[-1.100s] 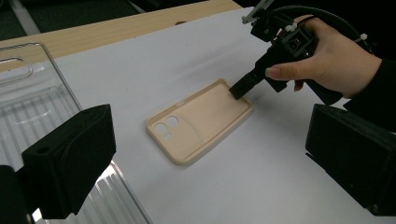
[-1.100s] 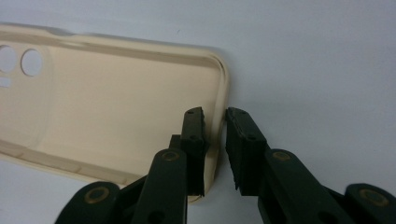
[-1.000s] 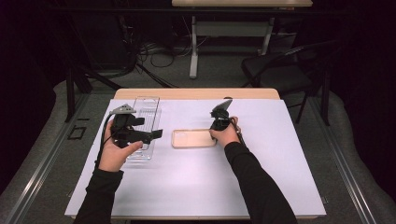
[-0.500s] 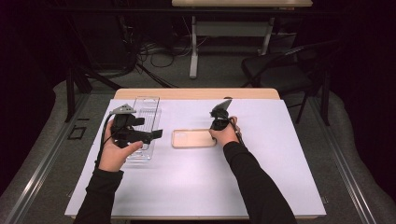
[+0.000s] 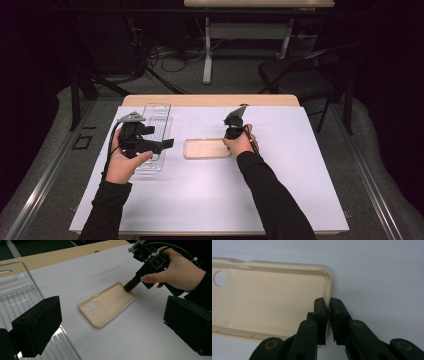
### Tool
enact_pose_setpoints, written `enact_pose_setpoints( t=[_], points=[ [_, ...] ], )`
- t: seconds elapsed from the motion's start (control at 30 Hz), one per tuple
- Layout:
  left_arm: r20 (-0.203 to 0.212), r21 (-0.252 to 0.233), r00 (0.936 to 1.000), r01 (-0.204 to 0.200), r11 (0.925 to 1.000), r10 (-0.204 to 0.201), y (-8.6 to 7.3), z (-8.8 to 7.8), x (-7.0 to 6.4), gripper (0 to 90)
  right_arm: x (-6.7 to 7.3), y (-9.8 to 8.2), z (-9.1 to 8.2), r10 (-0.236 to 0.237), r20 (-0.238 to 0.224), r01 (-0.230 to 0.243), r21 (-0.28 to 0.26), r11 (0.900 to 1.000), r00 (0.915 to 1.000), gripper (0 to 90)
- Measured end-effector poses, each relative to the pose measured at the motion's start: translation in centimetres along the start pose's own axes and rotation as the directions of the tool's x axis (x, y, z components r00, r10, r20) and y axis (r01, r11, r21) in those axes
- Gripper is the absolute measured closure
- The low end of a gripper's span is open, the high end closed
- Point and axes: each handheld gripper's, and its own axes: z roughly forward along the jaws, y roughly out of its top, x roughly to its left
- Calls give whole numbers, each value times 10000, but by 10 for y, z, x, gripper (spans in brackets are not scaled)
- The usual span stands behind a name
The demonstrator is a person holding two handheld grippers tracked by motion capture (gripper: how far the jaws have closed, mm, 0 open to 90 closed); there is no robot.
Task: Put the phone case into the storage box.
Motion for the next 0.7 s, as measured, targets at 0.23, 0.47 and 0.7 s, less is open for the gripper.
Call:
enact_pose_setpoints(
  t=[0.23,0.47,0.7],
  points=[
    [-2,2,10000,4,10000,-4,0,0,0,18,0,0,0,101,-4,-101,-38,9999,9999,848],
    [-10,5,10000,3,10000,-3,0,1,0,18,0,0,0,215,-43,-216,-67,9997,9998,854],
    [-5,-15,10000,42,10000,-42,0,0,1,18,-1,0,0,252,-43,-252,-43,9997,9997,858]
  ],
)
